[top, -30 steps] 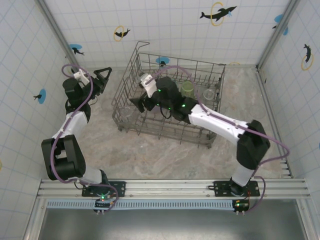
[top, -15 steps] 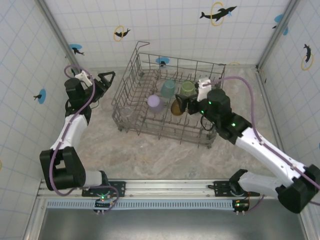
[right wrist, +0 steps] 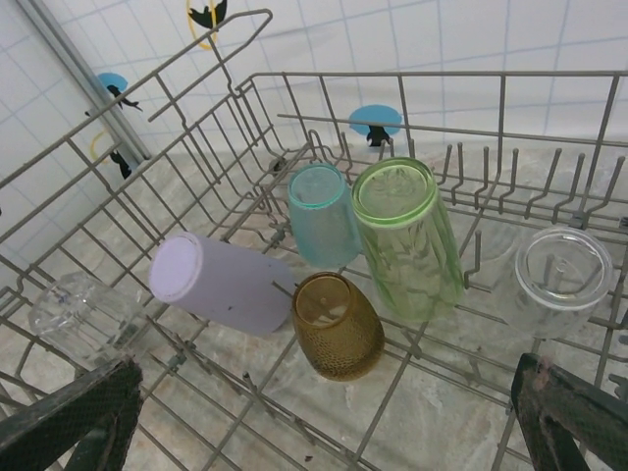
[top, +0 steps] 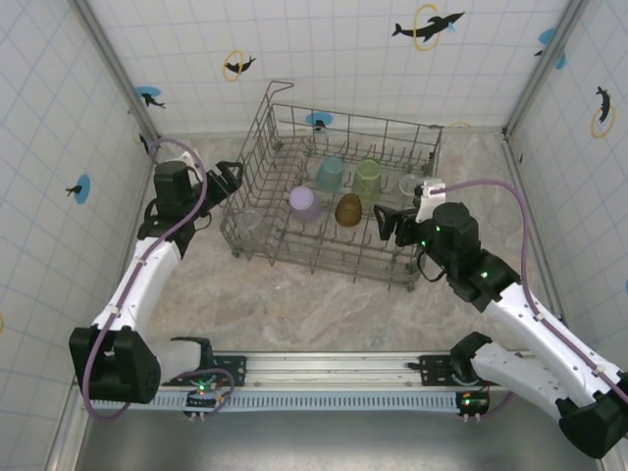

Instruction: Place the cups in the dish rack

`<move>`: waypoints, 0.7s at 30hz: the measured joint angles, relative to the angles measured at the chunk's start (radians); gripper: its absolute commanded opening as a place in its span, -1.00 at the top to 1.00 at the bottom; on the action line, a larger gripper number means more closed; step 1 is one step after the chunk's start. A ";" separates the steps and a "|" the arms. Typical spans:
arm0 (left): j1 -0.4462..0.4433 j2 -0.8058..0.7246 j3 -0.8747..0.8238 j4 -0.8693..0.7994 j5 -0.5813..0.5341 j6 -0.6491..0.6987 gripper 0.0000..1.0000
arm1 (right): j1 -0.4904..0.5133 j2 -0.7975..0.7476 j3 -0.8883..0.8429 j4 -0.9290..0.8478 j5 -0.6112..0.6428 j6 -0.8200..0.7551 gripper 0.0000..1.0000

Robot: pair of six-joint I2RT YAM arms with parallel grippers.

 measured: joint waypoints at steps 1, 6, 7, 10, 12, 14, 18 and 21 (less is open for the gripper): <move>-0.018 0.000 0.000 -0.008 -0.010 -0.006 -0.95 | -0.005 0.000 -0.005 0.001 -0.003 0.000 -1.00; -0.080 0.016 0.007 -0.013 -0.045 -0.061 -0.94 | -0.014 -0.004 -0.043 0.013 -0.018 0.006 -1.00; -0.086 0.020 0.010 -0.011 -0.058 -0.073 -0.95 | -0.015 -0.007 -0.054 0.016 -0.020 0.008 -1.00; -0.122 0.029 0.013 -0.002 -0.119 -0.100 -0.95 | -0.022 -0.016 -0.080 0.023 -0.029 0.016 -1.00; -0.156 0.035 0.013 0.009 -0.156 -0.117 -0.95 | -0.027 -0.026 -0.095 0.027 -0.037 0.022 -1.00; -0.200 0.046 0.016 0.026 -0.185 -0.135 -0.95 | -0.031 -0.033 -0.107 0.031 -0.046 0.027 -1.00; -0.302 0.074 0.022 0.050 -0.215 -0.171 -0.95 | -0.037 -0.043 -0.115 0.034 -0.054 0.034 -1.00; -0.358 0.107 0.039 0.049 -0.200 -0.188 -0.95 | -0.039 -0.059 -0.115 0.034 -0.058 0.038 -1.00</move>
